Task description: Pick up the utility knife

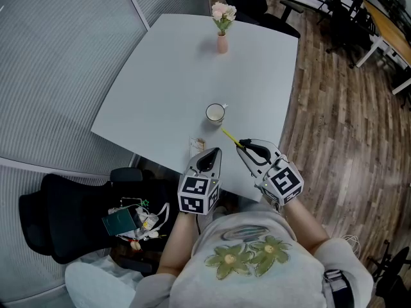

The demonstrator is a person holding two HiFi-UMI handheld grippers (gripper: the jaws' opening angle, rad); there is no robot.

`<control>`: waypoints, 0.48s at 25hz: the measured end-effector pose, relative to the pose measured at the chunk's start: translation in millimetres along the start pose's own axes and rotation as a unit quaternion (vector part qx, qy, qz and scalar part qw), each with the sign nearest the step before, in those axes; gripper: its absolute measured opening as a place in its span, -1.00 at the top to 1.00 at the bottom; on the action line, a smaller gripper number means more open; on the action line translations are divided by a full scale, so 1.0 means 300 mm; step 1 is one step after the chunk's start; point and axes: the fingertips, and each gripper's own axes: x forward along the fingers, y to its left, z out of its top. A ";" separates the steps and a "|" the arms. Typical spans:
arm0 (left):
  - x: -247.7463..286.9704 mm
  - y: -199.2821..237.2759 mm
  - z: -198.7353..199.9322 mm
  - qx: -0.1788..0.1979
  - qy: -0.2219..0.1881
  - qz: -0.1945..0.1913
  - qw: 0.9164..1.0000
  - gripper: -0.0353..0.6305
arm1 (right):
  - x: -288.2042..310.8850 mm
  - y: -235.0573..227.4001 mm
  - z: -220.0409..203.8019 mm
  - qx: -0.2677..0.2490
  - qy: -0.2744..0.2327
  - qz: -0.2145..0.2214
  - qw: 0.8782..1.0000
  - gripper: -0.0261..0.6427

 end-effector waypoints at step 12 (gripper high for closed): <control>-0.001 -0.014 -0.003 0.001 0.002 -0.004 1.000 0.89 | -0.014 0.003 -0.001 0.000 0.001 -0.001 1.000 0.77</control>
